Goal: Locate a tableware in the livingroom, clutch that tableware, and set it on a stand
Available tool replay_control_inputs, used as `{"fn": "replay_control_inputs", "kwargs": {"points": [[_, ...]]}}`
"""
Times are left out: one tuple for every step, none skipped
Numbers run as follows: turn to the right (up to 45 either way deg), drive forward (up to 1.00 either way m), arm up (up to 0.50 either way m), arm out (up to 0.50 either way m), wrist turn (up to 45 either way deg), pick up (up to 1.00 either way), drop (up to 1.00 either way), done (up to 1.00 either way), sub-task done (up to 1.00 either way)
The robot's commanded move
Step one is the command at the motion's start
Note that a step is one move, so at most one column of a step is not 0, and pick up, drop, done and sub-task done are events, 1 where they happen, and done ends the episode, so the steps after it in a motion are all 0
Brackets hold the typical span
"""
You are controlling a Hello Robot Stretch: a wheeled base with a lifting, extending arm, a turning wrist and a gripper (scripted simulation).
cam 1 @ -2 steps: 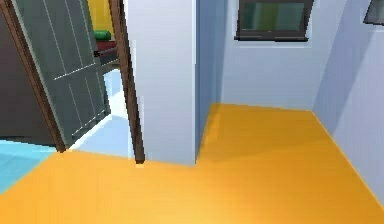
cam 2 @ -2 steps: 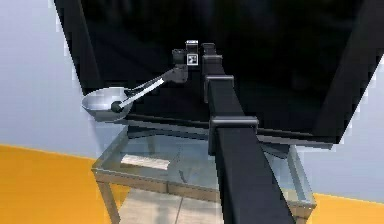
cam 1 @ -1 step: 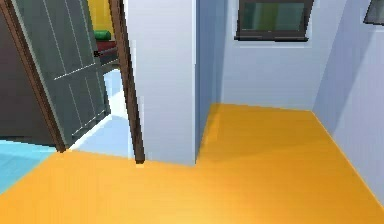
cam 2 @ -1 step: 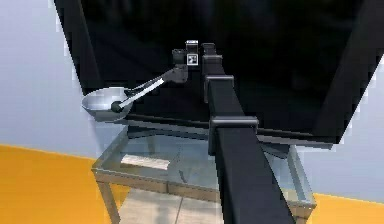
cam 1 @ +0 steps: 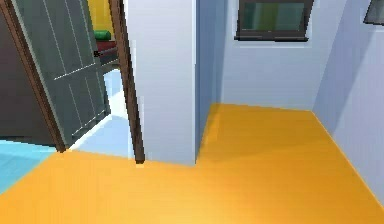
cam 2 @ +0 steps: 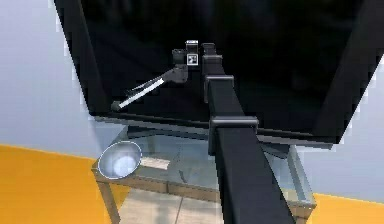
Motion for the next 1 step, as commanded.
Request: {"fn": "replay_control_inputs", "kwargs": {"points": [[0.0,0.0,0.0,-0.1,0.0,0.0,0.0,0.0,0.0]]}}
